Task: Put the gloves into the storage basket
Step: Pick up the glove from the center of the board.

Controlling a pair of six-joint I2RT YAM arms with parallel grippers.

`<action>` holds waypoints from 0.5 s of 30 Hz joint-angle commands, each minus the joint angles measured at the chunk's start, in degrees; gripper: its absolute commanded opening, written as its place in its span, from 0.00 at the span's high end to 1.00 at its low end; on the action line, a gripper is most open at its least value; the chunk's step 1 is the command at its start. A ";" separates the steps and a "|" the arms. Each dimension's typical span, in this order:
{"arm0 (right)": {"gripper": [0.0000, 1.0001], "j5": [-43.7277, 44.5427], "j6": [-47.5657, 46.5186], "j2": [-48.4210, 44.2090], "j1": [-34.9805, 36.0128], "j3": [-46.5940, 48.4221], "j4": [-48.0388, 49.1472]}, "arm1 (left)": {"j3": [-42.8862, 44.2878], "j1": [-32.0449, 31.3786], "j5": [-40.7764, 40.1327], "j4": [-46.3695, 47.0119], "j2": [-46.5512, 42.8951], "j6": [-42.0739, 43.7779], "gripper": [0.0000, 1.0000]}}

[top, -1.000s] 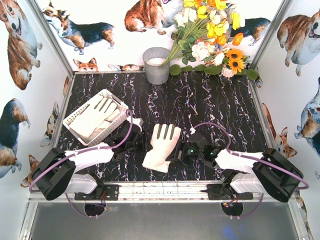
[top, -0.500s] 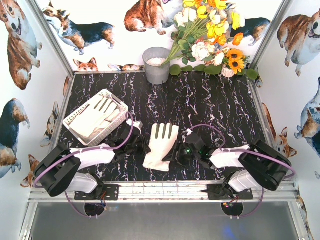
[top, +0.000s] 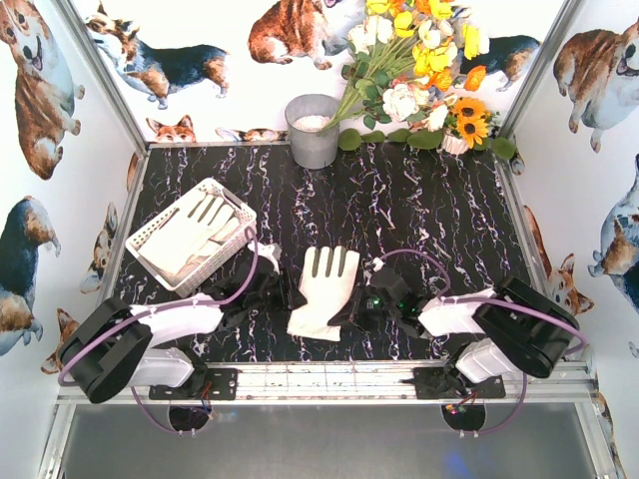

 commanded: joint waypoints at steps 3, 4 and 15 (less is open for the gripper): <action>1.00 -1.94 0.23 -5.40 -1.64 1.23 0.68 | -4.98 2.80 6.84 9.69 -3.99 -6.36 0.45; 1.00 -3.03 0.81 -5.97 -2.31 1.06 1.43 | -5.74 3.27 7.68 10.86 -4.69 -7.43 0.42; 1.00 -10.05 4.19 -10.76 -7.07 2.13 3.28 | -8.77 6.23 15.49 18.21 -5.86 -16.43 0.12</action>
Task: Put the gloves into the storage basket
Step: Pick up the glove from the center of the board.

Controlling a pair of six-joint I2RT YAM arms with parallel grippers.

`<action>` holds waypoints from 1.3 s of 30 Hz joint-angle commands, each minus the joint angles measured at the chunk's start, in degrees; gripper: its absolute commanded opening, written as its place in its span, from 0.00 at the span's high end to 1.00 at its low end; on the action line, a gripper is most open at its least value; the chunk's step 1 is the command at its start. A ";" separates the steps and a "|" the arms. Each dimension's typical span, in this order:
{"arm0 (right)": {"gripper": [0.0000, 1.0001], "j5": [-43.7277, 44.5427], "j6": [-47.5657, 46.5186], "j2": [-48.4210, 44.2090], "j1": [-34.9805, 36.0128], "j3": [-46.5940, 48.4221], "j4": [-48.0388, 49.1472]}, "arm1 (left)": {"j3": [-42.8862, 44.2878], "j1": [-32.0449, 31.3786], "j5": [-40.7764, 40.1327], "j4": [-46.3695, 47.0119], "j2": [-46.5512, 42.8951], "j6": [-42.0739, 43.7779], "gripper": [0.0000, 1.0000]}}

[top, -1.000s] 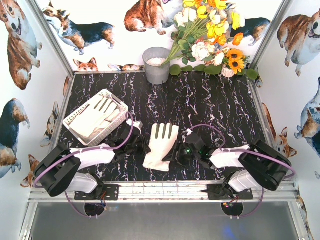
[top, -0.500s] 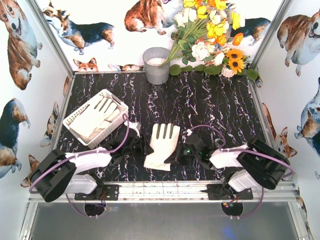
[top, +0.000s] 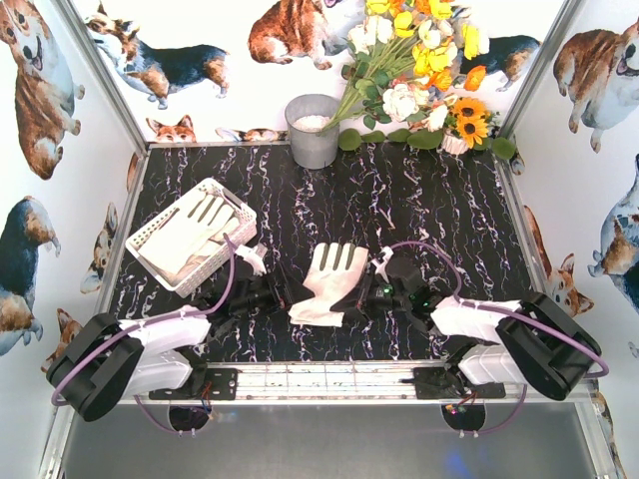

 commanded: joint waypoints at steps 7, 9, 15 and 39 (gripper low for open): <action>1.00 -3.50 2.42 -4.84 -1.16 2.69 3.33 | 1.31 3.05 4.79 -0.44 2.17 -3.35 0.09; 1.00 -3.43 2.40 -5.42 -1.35 2.65 2.97 | 1.92 3.40 4.85 -2.24 2.65 -3.00 0.09; 1.00 -4.85 2.75 -5.52 -1.45 2.78 4.36 | 1.86 3.56 9.77 5.55 6.32 -8.68 0.08; 1.00 -12.02 3.36 -1.52 -1.45 2.65 9.77 | 5.53 2.19 4.74 19.18 15.48 -15.58 0.44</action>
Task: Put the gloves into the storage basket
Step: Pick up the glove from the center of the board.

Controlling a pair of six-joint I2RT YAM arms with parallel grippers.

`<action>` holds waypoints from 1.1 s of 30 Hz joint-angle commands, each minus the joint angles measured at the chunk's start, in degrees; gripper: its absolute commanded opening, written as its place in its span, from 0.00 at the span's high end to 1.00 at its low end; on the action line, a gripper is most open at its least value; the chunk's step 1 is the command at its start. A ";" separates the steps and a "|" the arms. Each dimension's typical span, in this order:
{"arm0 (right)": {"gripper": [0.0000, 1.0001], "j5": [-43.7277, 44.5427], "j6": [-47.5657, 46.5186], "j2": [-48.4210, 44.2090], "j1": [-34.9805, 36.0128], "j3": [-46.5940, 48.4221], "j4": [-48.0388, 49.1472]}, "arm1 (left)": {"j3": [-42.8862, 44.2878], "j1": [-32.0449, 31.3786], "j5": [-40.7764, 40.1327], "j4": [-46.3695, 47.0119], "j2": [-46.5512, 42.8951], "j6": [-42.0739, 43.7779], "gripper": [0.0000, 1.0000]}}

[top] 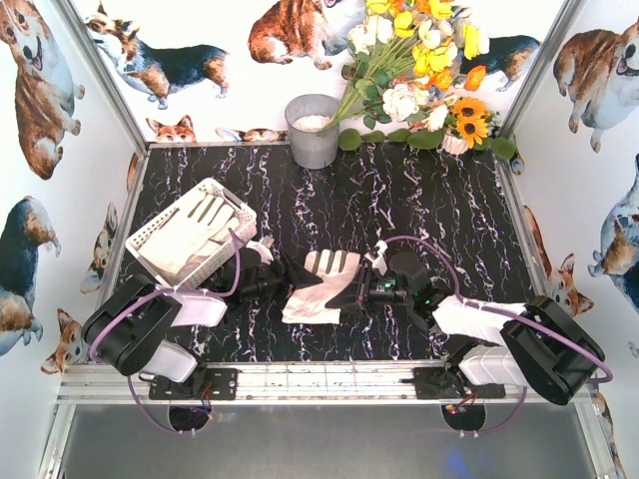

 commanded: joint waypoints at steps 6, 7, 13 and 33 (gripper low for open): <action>1.00 -3.83 -2.31 1.28 -0.23 2.38 3.34 | -0.50 -0.27 -3.70 6.37 -1.04 -2.42 0.58; 1.00 -4.00 -2.54 1.53 -0.23 2.47 3.30 | -0.57 -0.28 -3.88 6.39 -1.27 -2.44 0.62; 1.00 -5.04 -4.09 2.77 -0.14 2.70 3.98 | -0.30 -0.71 -4.41 4.83 -2.86 -1.51 0.96; 0.28 16.37 -40.88 -28.63 -0.76 6.39 -36.44 | 28.15 -0.54 -16.17 -62.30 -15.83 35.97 1.00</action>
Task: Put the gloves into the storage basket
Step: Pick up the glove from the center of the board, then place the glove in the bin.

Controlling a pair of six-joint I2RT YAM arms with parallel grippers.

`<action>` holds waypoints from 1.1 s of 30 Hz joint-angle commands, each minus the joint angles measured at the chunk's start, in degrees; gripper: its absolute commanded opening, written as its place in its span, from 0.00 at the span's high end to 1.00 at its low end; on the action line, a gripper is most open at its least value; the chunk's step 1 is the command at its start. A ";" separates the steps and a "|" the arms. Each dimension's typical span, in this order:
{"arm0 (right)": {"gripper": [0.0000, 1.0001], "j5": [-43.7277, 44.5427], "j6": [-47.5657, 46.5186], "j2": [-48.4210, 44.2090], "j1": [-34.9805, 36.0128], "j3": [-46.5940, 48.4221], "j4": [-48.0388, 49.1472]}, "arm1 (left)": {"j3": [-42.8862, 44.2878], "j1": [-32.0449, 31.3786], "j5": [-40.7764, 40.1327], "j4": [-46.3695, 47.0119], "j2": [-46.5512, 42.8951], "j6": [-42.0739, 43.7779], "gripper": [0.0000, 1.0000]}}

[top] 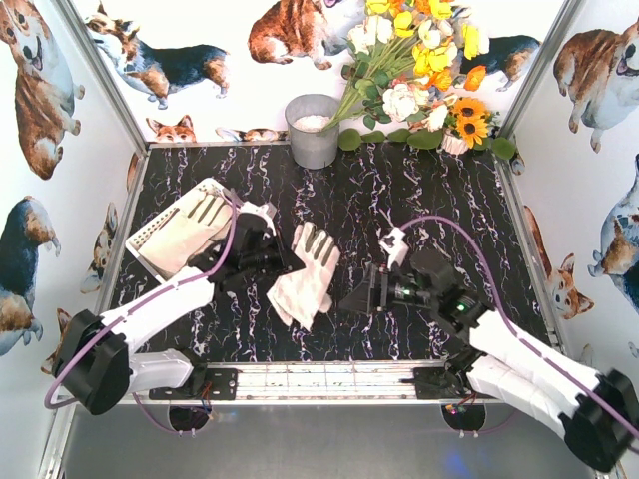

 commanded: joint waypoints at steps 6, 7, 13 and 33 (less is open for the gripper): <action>0.24 13.63 -10.86 -7.67 -1.95 2.12 -7.66 | 14.93 2.60 -7.70 -30.74 -4.97 27.72 1.00; 0.23 14.03 -12.06 -7.73 -2.16 2.93 -8.19 | 16.03 3.66 -7.32 -32.76 -5.28 30.31 1.00; 0.23 16.40 -15.96 -7.78 -2.47 7.09 -7.53 | 20.74 12.37 -3.05 -39.20 -6.80 46.49 1.00; 0.23 13.79 -7.54 -9.60 -2.50 -1.55 -2.46 | 36.04 30.21 2.32 -50.73 3.06 70.65 1.00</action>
